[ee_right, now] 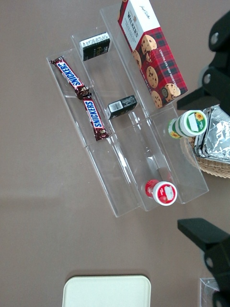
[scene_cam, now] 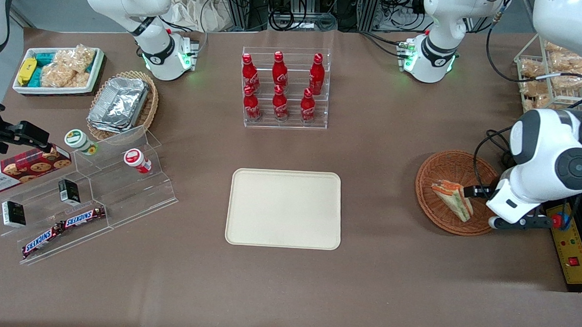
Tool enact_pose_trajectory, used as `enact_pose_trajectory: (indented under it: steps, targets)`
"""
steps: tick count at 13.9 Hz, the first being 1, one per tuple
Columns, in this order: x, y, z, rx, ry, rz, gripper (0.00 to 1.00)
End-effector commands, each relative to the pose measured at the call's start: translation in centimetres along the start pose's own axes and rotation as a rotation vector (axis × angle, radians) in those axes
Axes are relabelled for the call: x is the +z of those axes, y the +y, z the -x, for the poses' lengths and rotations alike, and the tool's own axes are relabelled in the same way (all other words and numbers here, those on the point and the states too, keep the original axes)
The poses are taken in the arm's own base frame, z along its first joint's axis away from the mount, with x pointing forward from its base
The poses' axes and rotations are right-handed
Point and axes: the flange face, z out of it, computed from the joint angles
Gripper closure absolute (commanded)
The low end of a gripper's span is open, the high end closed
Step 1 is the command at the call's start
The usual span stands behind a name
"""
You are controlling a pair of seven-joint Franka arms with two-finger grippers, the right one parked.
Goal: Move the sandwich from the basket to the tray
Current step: 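Lower the left gripper and grasp the sandwich wedge, lifting it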
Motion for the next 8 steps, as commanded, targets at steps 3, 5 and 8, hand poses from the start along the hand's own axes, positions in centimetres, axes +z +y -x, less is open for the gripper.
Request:
enact_pose_trajectory:
  steps: [3, 5, 8]
  targets:
    - [7.0, 1.4, 1.2, -0.208, 0.027, 0.025, 0.01]
    - [9.3, 1.9, 0.8, -0.28, 0.022, 0.034, 0.01]
    - [11.3, 2.0, 0.8, -0.291, -0.003, 0.031, 0.01]
